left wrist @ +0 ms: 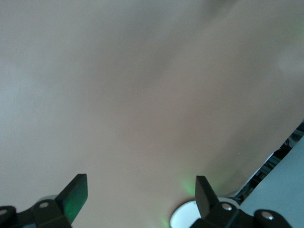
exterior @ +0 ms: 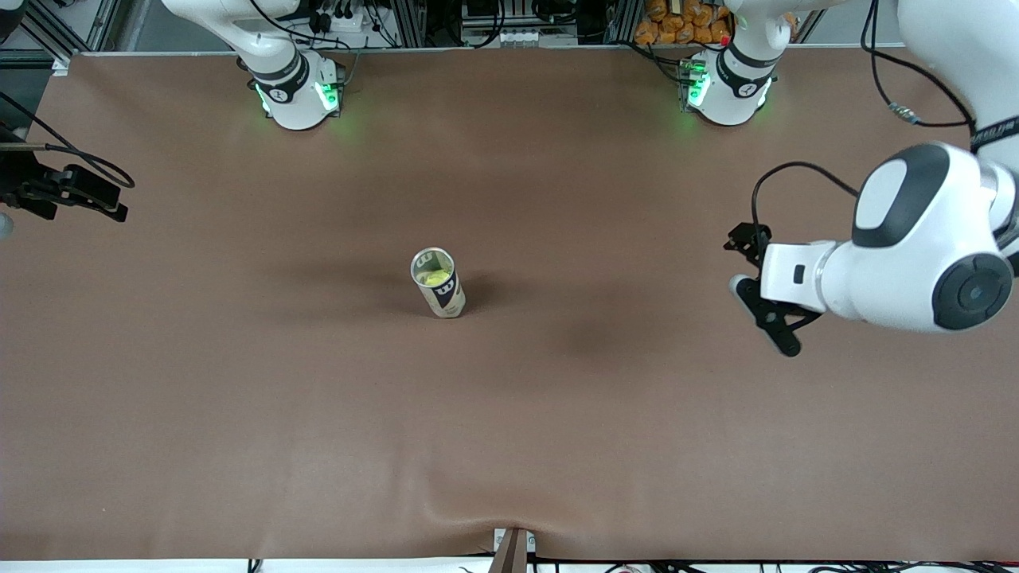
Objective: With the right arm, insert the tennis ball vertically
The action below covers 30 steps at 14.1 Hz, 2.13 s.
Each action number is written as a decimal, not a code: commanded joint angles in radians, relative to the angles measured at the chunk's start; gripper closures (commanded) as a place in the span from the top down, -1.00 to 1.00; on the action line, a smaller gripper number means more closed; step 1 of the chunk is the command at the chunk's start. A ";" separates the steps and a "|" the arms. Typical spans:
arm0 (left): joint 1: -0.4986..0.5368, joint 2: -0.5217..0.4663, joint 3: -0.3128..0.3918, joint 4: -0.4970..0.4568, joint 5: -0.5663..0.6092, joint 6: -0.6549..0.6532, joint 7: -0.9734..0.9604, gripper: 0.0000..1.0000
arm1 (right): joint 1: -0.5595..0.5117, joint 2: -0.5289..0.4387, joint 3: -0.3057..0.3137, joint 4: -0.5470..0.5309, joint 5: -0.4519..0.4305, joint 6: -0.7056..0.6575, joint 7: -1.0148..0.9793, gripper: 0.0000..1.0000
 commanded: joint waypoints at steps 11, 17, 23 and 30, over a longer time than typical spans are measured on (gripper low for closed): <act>-0.131 -0.252 0.428 -0.018 -0.020 -0.052 -0.463 1.00 | -0.014 -0.025 0.006 -0.017 -0.006 -0.002 0.002 1.00; -0.087 -0.456 0.407 -0.092 -0.023 -0.099 -0.566 1.00 | -0.017 -0.029 0.004 -0.014 0.001 0.015 -0.010 1.00; 0.012 -0.684 0.306 -0.387 0.055 0.120 -0.563 1.00 | -0.034 -0.025 0.002 -0.011 0.005 -0.039 -0.009 1.00; -0.025 -0.633 0.306 -0.370 0.041 0.194 -0.560 1.00 | -0.032 -0.025 0.006 -0.011 0.007 -0.016 -0.012 1.00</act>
